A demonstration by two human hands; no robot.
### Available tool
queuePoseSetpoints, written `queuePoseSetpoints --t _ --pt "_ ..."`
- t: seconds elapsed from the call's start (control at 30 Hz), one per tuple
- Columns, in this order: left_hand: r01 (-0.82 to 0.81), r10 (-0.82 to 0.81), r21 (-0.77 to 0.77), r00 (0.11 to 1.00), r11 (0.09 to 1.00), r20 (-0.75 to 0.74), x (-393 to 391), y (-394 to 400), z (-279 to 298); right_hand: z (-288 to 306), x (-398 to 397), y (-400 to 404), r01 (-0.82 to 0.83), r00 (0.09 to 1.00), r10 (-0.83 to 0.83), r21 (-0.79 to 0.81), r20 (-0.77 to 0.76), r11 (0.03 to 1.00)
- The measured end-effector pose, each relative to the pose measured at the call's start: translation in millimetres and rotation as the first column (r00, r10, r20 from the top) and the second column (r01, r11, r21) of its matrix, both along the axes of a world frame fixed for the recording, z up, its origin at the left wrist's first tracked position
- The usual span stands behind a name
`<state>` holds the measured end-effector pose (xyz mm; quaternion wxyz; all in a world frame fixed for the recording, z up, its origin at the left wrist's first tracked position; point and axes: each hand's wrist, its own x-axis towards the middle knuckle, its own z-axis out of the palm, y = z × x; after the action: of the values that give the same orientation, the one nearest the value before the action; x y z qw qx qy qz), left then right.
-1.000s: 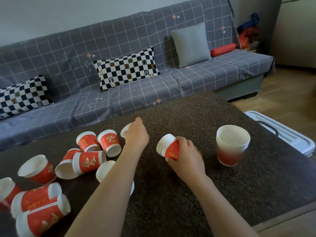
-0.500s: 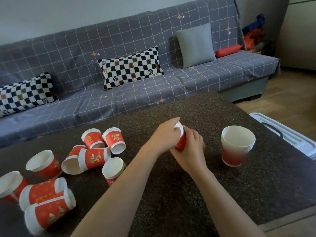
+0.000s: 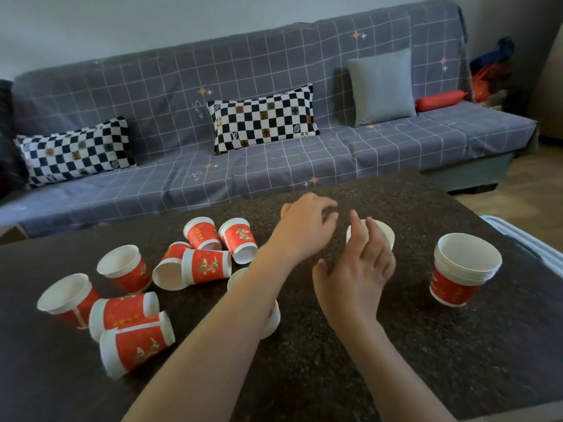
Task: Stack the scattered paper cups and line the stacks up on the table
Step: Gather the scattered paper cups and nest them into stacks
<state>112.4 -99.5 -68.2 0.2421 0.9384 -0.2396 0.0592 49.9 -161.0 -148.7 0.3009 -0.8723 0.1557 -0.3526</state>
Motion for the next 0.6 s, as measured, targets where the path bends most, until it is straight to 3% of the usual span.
queuePoseSetpoints --t 0.13,0.23,0.3,0.37,0.43,0.6 --pt "-0.283 0.283 -0.018 0.959 0.959 0.018 20.2 68.7 13.0 25.0 15.5 21.1 -0.213 0.976 0.214 0.027 -0.039 0.977" --pt "-0.505 0.527 0.265 0.85 0.821 -0.013 31.7 118.4 6.4 38.1 62.4 43.6 -0.408 0.869 0.44 0.178 -0.226 0.896" --pt "-0.543 0.623 0.478 0.782 0.69 -0.011 32.3 139.7 -4.8 31.8 103.2 65.3 -0.448 0.739 0.523 0.271 -0.424 0.852" --pt "-0.529 0.663 0.575 0.748 0.624 -0.031 33.9 154.0 -16.0 18.9 132.6 88.7 -0.478 0.62 0.538 0.268 -0.571 0.836" --pt "-0.523 0.682 0.585 0.728 0.62 -0.071 38.8 165.8 -25.1 6.1 151.1 106.8 -0.476 0.569 0.524 0.266 -0.633 0.838" --pt "-0.532 0.665 0.454 0.719 0.715 -0.204 42.6 168.6 -36.1 -13.1 164.3 107.7 -0.412 0.55 0.495 0.297 -0.673 0.861"
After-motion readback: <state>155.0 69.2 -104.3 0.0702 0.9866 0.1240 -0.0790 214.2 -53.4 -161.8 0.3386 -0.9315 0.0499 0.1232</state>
